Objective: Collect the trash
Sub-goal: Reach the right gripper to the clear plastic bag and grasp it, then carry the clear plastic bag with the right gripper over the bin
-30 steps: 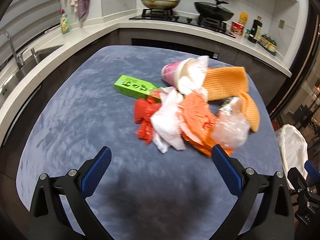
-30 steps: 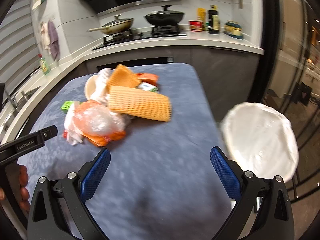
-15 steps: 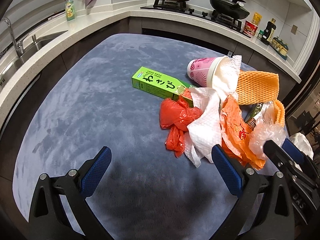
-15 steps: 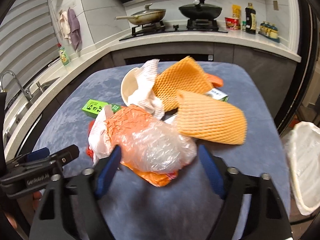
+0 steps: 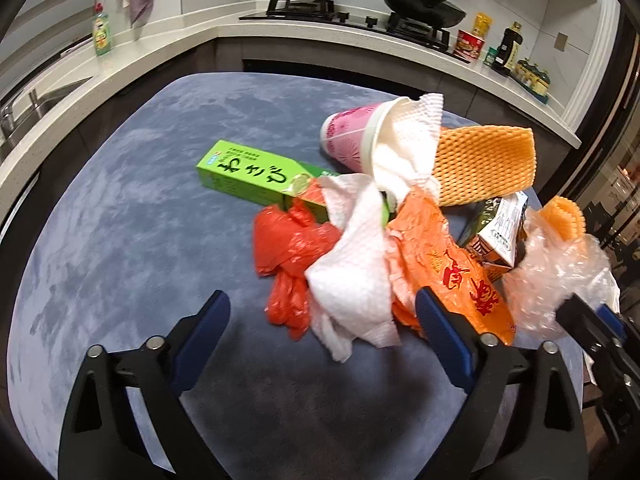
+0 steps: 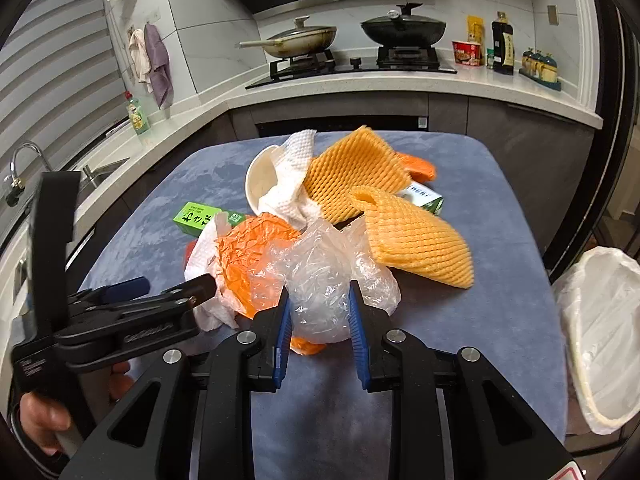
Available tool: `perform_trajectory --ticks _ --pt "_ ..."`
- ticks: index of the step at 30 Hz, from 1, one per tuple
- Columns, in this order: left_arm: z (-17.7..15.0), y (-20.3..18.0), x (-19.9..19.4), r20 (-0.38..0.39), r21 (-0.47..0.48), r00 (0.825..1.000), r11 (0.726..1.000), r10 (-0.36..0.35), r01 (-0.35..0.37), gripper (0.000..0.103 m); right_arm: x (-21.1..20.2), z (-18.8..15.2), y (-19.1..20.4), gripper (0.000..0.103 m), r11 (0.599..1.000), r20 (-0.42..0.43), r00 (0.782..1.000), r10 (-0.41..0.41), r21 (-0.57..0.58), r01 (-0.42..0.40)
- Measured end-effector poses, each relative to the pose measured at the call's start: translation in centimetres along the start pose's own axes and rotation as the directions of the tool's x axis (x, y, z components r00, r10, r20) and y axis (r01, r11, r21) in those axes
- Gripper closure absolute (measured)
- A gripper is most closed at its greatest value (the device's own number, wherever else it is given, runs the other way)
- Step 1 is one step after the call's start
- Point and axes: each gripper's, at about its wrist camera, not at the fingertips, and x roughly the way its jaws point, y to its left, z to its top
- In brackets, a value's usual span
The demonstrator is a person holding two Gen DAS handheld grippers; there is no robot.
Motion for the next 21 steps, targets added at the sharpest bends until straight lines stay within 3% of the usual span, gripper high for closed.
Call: perform_trajectory --ticks 5,9,12,21 --pt "-0.1 -0.6 0.8 -0.029 -0.002 0.999 0.999 -0.035 0.035 0.044 -2.1 -0.2 -0.9 0.078 1.0 0.021 1.0 -0.005 0.023 0.004" --pt "-0.3 -1.2 0.7 -0.037 0.014 0.998 0.998 -0.054 0.055 0.076 -2.9 -0.6 -1.2 0.078 0.999 0.028 1.0 -0.009 0.031 0.008" --pt "-0.5 -1.5 0.2 -0.029 0.027 0.997 0.997 -0.067 0.068 0.09 -3.6 -0.7 -1.3 0.078 0.999 0.036 0.999 0.0 0.032 -0.001" --pt "-1.2 -1.6 -4.0 0.022 0.032 0.996 0.996 -0.09 0.089 0.096 -7.6 -0.1 -1.2 0.078 0.998 0.139 0.988 0.059 0.03 -0.064"
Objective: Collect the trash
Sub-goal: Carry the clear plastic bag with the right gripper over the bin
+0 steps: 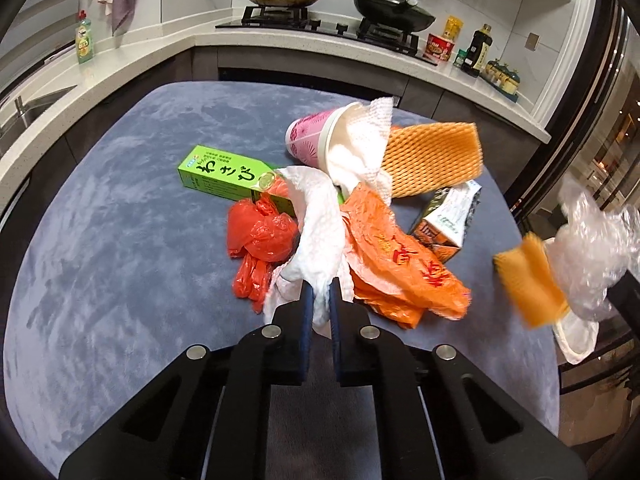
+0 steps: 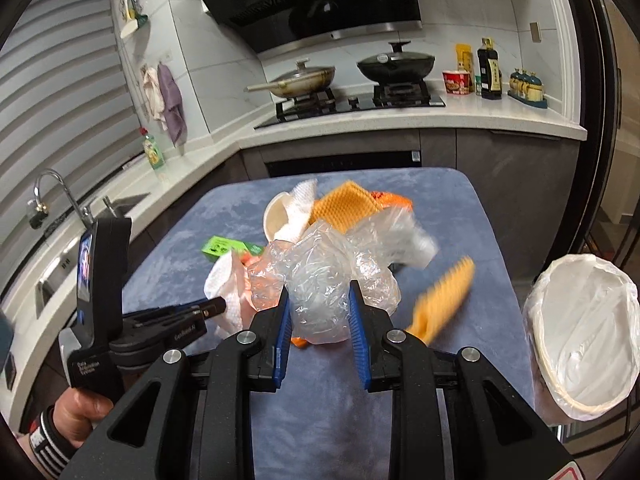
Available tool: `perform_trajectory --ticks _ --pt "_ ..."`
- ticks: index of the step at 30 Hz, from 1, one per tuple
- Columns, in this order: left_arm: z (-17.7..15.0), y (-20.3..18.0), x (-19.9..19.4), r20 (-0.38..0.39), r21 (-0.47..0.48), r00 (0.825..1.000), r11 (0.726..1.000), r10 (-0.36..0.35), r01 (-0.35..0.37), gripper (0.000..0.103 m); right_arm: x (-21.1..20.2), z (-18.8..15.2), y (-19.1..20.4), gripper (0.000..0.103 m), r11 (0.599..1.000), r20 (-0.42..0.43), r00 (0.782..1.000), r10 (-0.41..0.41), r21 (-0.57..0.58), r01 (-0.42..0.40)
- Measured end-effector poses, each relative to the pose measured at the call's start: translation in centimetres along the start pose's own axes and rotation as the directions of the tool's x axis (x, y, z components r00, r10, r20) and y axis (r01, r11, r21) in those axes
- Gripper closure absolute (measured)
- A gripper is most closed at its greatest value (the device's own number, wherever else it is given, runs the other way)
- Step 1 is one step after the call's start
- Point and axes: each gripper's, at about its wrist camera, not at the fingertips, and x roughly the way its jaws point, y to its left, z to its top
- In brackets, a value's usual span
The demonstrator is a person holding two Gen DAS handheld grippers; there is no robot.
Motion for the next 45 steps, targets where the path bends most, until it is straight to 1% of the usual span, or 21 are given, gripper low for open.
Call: perform_trajectory --ticks 5,9,13,17,19,21,23,26,28,29,32,35,38,43,44,45 --pt "-0.3 -1.0 -3.2 0.036 0.016 0.999 0.999 -0.036 0.035 0.096 -2.8 0.7 -0.2 0.078 1.0 0.073 0.997 0.001 -0.003 -0.001" --pt "-0.7 -2.6 -5.6 0.061 0.046 0.995 0.996 -0.076 0.073 0.096 -5.0 0.8 -1.5 0.078 0.999 0.121 0.992 -0.034 0.012 0.033" --pt "-1.1 -4.9 -7.4 0.078 0.089 0.989 0.989 -0.126 0.119 0.096 -7.3 0.7 -4.0 0.078 0.994 0.162 0.981 -0.104 0.045 0.098" --pt "-1.3 -7.9 -8.8 0.087 0.148 0.98 0.975 -0.181 0.167 0.096 -9.3 -0.1 -7.9 0.078 0.975 0.175 0.961 -0.215 0.103 0.199" --pt "-1.3 -9.5 -9.1 0.085 0.176 0.975 0.966 -0.207 0.19 0.095 -9.7 -0.6 -9.7 0.078 0.962 0.167 0.951 -0.261 0.132 0.241" --pt "-1.3 -11.0 -9.2 0.079 0.202 0.969 0.955 -0.235 0.216 0.095 -9.9 -1.3 -12.5 0.078 0.941 0.145 0.939 -0.313 0.177 0.287" --pt "-1.4 -12.8 -9.4 0.078 0.231 0.964 0.945 -0.256 0.232 0.095 -9.7 -2.3 -15.4 0.078 0.917 0.102 0.929 -0.355 0.231 0.325" --pt "-1.4 -15.5 -9.4 0.073 0.271 0.955 0.928 -0.286 0.257 0.095 -9.1 -3.8 -19.0 0.078 0.886 0.035 0.921 -0.388 0.291 0.362" --pt "-1.5 -17.3 -9.2 0.063 0.296 0.95 0.915 -0.307 0.276 0.095 -8.8 -4.6 -21.0 0.078 0.871 0.008 0.918 -0.397 0.319 0.374" --pt "-1.5 -18.1 -9.0 0.058 0.307 0.947 0.909 -0.315 0.283 0.095 -8.8 -4.6 -21.0 0.078 0.871 0.008 0.918 -0.397 0.319 0.374" --pt "-1.6 -20.9 -8.3 0.044 0.345 0.941 0.889 -0.335 0.3 0.095 -8.1 -5.5 -23.5 0.078 0.851 -0.029 0.911 -0.411 0.345 0.395" --pt "-1.9 -23.5 -7.6 0.027 0.378 0.934 0.869 -0.356 0.321 0.095 -7.9 -6.6 -24.8 0.078 0.842 -0.041 0.907 -0.419 0.354 0.406" --pt "-2.2 -25.7 -6.9 0.014 0.404 0.928 0.851 -0.372 0.336 0.095 -6.8 -7.2 -26.4 0.076 0.831 -0.07 0.905 -0.419 0.371 0.414" --pt "-3.1 -28.6 -6.1 -0.005 0.435 0.925 0.833 -0.379 0.343 0.095 -5.3 -8.3 -28.3 0.071 0.817 -0.119 0.903 -0.412 0.39 0.424" --pt "-3.1 -29.0 -6.0 -0.008 0.44 0.926 0.83 -0.378 0.343 0.095 -5.3 -8.4 -28.5 0.064 0.813 -0.124 0.902 -0.413 0.395 0.427" --pt "-3.2 -29.4 -5.8 -0.01 0.444 0.926 0.828 -0.378 0.342 0.095 -5.3 -8.6 -28.7 0.054 0.809 -0.123 0.901 -0.417 0.401 0.429"
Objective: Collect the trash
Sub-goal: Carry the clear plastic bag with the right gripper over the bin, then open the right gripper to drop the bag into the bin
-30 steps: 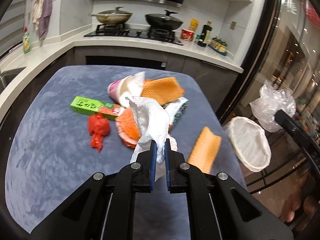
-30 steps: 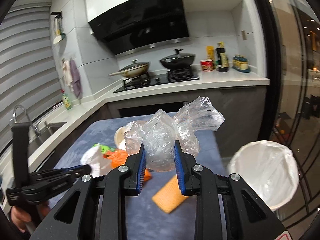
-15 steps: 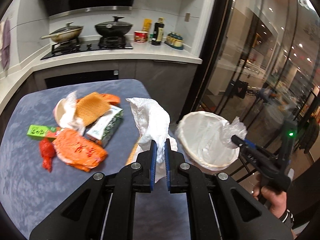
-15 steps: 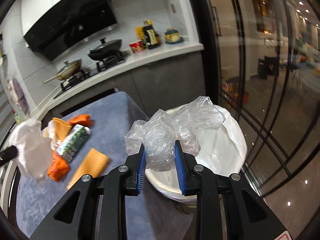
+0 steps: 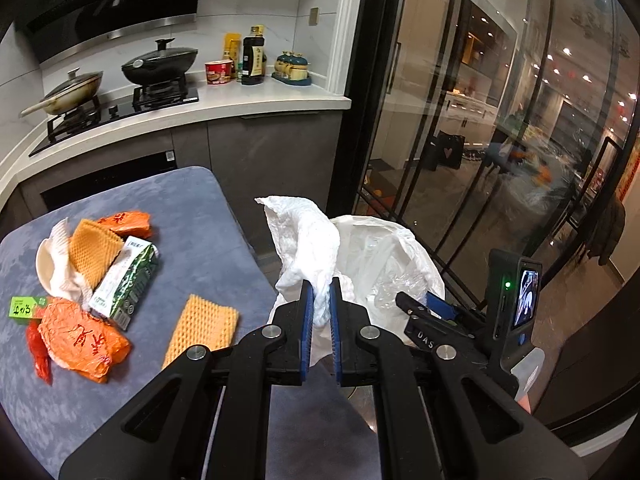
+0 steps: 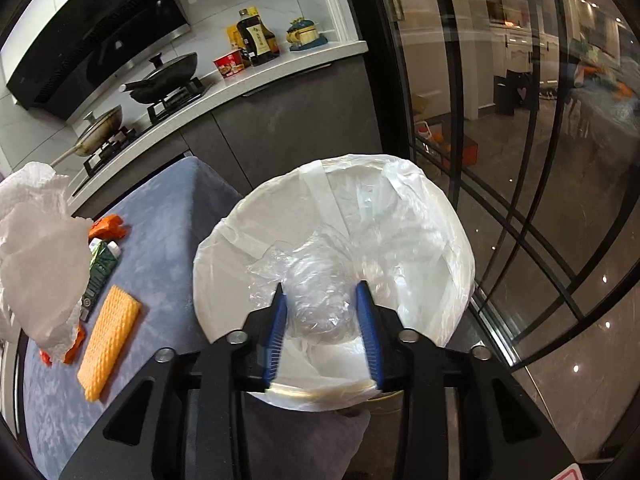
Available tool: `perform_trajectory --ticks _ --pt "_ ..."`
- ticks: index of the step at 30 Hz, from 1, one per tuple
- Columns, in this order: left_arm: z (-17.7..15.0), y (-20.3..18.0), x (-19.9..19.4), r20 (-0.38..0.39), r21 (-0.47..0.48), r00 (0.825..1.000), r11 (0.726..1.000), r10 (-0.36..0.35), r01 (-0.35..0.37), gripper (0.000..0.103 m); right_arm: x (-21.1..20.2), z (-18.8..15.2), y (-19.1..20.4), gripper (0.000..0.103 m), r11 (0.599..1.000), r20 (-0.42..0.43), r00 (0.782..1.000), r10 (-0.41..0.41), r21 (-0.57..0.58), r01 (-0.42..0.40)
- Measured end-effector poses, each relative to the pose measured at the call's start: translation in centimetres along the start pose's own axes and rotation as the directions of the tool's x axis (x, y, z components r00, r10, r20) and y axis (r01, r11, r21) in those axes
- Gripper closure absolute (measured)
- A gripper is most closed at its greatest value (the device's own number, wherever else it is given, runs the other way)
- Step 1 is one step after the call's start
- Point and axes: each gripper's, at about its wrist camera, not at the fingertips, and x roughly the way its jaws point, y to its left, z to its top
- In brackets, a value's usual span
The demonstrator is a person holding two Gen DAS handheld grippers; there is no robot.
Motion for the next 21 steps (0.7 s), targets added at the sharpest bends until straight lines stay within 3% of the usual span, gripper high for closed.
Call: perform_trajectory --ticks 3,21 --pt "0.0 -0.8 0.7 -0.009 0.014 1.0 1.0 0.0 0.0 0.095 -0.4 -0.1 -0.6 0.045 1.0 0.024 1.0 -0.004 0.018 0.004" --pt "2.0 -4.5 6.4 -0.046 0.092 0.999 0.995 -0.02 0.024 0.095 -5.6 0.8 -2.9 0.044 0.998 0.1 0.994 -0.033 0.06 0.027"
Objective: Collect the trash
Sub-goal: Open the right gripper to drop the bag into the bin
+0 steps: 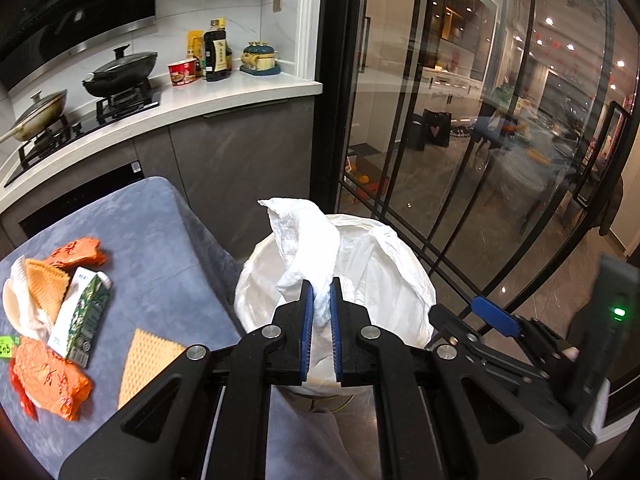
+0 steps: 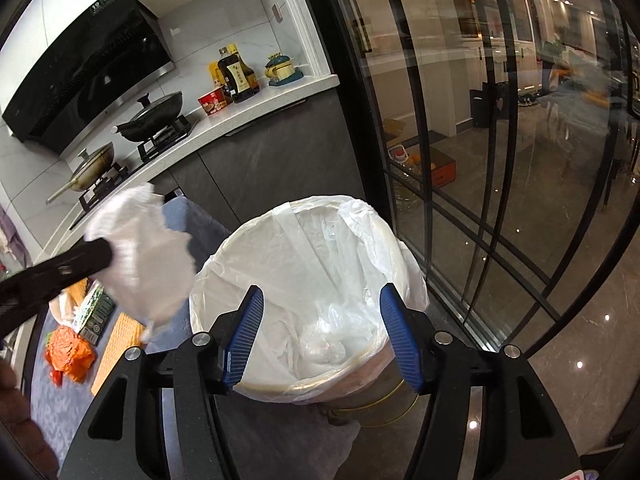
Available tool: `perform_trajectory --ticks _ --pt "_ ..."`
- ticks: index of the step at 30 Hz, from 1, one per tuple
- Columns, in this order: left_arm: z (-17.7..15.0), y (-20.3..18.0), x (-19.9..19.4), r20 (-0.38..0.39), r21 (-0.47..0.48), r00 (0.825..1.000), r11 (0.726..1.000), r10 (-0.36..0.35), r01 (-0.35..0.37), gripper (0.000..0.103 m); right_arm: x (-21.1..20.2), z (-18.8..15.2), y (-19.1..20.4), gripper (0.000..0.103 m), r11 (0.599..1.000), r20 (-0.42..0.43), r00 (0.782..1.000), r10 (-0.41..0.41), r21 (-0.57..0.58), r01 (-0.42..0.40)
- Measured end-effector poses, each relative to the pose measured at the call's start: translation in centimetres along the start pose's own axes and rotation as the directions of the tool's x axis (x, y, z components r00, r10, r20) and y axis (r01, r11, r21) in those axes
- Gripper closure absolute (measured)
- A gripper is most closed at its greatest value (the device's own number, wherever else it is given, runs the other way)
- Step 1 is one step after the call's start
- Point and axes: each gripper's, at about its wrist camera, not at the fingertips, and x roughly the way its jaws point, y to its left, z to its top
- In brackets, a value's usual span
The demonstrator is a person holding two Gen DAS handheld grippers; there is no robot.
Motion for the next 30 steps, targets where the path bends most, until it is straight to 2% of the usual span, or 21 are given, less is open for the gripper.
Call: perform_trajectory --ticks 8,11,13,16,30 --pt "0.2 -0.4 2.4 -0.034 -0.001 0.999 1.0 0.025 -0.025 0.094 -1.5 0.7 0.4 0.042 1.0 0.035 0.999 -0.009 -0.012 0.009" --pt "0.1 -0.3 2.8 -0.041 -0.004 0.998 0.999 0.039 -0.039 0.086 -1.9 0.9 0.5 0.042 1.0 0.042 0.999 -0.003 -0.008 0.004" --pt "0.1 -0.2 2.9 -0.041 -0.011 0.998 0.999 0.05 -0.051 0.075 -2.0 1.0 0.7 0.042 1.0 0.046 0.999 -0.001 -0.009 0.001" --pt "0.1 0.3 2.9 -0.036 -0.02 0.997 0.998 0.063 -0.063 0.065 -2.1 1.0 0.8 0.042 1.0 0.049 0.999 0.002 -0.013 -0.001" --pt "-0.6 2.7 1.1 -0.027 -0.065 0.996 0.994 0.087 -0.089 0.063 -2.6 1.0 2.9 0.042 0.999 0.053 0.998 0.023 -0.049 -0.02"
